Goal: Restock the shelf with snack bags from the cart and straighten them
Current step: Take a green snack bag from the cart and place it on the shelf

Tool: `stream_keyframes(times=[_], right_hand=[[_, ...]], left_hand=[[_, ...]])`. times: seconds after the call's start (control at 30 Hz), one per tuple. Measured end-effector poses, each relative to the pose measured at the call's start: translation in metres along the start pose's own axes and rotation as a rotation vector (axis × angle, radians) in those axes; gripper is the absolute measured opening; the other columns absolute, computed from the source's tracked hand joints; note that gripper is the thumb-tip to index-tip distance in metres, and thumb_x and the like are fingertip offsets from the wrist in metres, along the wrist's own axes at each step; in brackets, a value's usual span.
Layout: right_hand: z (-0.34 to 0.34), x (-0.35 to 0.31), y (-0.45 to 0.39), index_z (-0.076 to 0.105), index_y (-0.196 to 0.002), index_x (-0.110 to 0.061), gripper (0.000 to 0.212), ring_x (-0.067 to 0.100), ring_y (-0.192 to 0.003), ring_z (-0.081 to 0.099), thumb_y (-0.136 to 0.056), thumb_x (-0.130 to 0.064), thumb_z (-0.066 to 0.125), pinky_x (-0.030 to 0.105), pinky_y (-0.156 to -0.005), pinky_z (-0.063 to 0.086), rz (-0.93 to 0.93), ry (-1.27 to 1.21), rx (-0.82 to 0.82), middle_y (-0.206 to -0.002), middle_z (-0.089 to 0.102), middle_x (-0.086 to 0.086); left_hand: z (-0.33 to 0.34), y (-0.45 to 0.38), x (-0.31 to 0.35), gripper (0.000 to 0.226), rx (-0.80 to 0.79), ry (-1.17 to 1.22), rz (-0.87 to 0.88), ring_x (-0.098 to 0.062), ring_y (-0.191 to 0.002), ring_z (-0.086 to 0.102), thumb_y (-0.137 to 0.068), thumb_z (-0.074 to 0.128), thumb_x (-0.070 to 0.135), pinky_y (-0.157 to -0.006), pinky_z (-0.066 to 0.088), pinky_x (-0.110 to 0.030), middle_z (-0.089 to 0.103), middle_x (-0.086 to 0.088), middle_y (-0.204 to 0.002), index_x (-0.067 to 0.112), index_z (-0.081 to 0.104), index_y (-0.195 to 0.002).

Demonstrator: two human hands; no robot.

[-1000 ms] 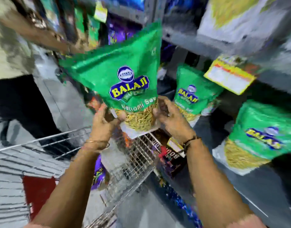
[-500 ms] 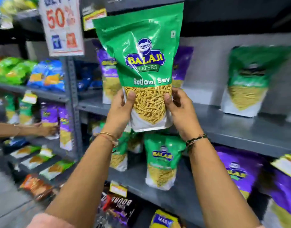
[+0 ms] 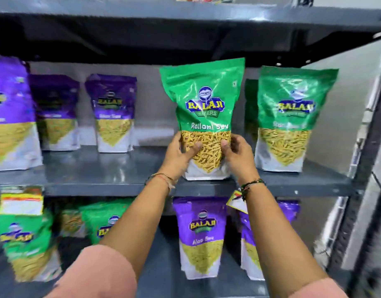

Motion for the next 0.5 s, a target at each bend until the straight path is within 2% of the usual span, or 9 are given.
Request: stream_keyframes(times=[0.1,0.2,0.3,0.37,0.43,0.5], right_hand=[[-0.016,0.017,-0.006,0.053,-0.117,-0.002,0.027,0.033,-0.111,0.059,-0.093,-0.015,0.055,0.057,-0.101,0.043,0.015,0.030,0.042,-0.119,0.063,0.022],[-0.025,0.026,-0.014,0.052,-0.121,0.000,0.033,0.034,-0.116,0.057,-0.093,-0.018,0.055,0.056,-0.103,0.041,0.041,0.040,0.063,-0.124,0.061,0.022],[-0.025,0.024,-0.014,0.048,-0.129,-0.001,0.039,0.032,-0.124,0.052,-0.094,-0.017,0.053,0.051,-0.109,0.038,0.059,0.087,0.085,-0.132,0.056,0.020],[-0.030,0.003,-0.004,0.043,-0.136,-0.005,0.046,0.028,-0.131,0.045,-0.092,-0.014,0.054,0.041,-0.114,0.032,-0.027,0.189,0.222,-0.140,0.050,0.016],[-0.030,-0.037,0.015,0.039,-0.140,-0.008,0.053,0.026,-0.136,0.036,-0.090,-0.014,0.055,0.035,-0.116,0.023,-0.220,0.289,0.384,-0.145,0.044,0.013],[-0.010,-0.072,0.032,0.040,-0.140,-0.010,0.053,0.025,-0.137,0.034,-0.090,-0.018,0.055,0.034,-0.116,0.020,-0.385,0.309,0.399,-0.146,0.045,0.009]], left_hand=[[0.022,-0.010,-0.009,0.044,-0.034,-0.001,0.011,-0.012,-0.101,0.060,-0.083,0.065,0.011,-0.091,0.050,-0.021,0.063,-0.008,-0.115,0.009,0.047,-0.123],[0.034,-0.016,-0.014,0.048,-0.049,0.007,0.000,-0.016,-0.107,0.059,-0.084,0.065,0.013,-0.099,0.046,-0.032,0.061,-0.013,-0.123,0.009,0.043,-0.127],[0.039,-0.016,-0.014,0.049,-0.060,-0.019,-0.008,-0.016,-0.107,0.058,-0.084,0.065,0.012,-0.105,0.044,-0.040,0.060,-0.011,-0.122,0.007,0.042,-0.128],[0.034,-0.013,-0.012,0.056,-0.041,-0.049,-0.006,-0.016,-0.115,0.055,-0.084,0.066,0.015,-0.108,0.041,-0.043,0.057,-0.009,-0.128,0.008,0.038,-0.131],[0.015,-0.008,-0.004,0.066,0.047,-0.105,0.012,-0.016,-0.129,0.043,-0.083,0.066,0.022,-0.113,0.034,-0.041,0.045,-0.011,-0.142,0.013,0.030,-0.138],[-0.016,0.001,0.010,0.067,0.162,-0.158,0.064,-0.012,-0.135,0.033,-0.085,0.064,0.027,-0.115,0.030,-0.038,0.036,-0.008,-0.149,0.017,0.028,-0.141]])
Point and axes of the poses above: each hand's wrist, its own y-axis away from the middle knuckle, its own z-axis out of the palm, x = y × z, the point moved 10 cm from there along -y, towards the middle knuckle
